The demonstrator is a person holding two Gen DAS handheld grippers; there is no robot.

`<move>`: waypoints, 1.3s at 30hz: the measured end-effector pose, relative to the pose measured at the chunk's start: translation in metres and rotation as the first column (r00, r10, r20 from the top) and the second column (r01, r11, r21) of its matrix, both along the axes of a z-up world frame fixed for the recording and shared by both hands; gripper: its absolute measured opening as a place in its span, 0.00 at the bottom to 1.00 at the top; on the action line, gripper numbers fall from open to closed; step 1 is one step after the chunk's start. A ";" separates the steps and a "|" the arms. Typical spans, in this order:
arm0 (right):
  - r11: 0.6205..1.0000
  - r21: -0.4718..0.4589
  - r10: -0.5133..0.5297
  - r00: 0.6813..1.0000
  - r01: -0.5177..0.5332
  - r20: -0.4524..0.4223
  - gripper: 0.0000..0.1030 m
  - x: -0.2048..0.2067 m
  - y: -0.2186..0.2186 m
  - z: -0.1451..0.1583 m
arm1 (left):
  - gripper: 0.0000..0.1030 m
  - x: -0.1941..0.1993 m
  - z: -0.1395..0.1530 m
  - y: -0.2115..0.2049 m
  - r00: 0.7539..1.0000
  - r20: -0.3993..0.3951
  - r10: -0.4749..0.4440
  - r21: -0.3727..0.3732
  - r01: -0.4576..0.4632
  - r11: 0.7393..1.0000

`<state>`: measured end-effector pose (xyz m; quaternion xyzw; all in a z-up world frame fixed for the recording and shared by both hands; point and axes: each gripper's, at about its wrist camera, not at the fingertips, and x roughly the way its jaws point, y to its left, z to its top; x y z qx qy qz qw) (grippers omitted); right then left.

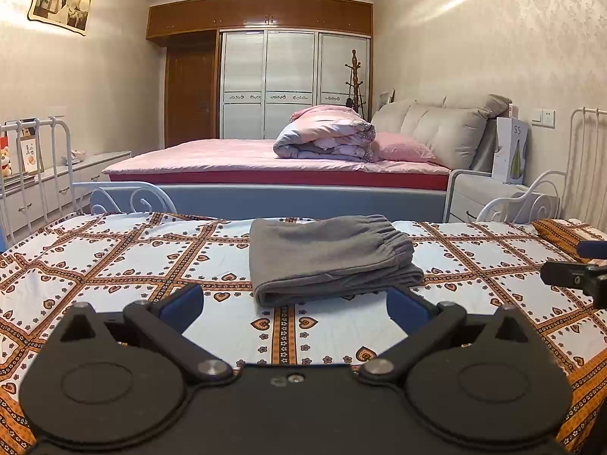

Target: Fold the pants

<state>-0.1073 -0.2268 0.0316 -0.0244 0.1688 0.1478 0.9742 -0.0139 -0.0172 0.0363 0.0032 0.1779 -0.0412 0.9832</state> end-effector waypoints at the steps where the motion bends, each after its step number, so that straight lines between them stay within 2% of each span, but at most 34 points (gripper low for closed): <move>1: 1.000 0.000 0.000 1.000 0.000 0.000 1.00 0.000 0.000 0.000 | 0.94 0.000 0.000 0.000 1.000 0.001 0.001 0.000 -0.001 1.000; 34: 1.000 -0.002 0.000 1.000 0.000 0.000 1.00 0.000 -0.001 0.000 | 0.94 0.000 0.000 0.000 1.000 0.000 0.003 0.010 -0.003 1.000; 39: 1.000 -0.002 0.001 1.000 -0.001 0.000 1.00 0.000 -0.001 0.000 | 0.87 -0.001 0.001 0.001 1.000 0.007 -0.003 0.009 0.003 1.000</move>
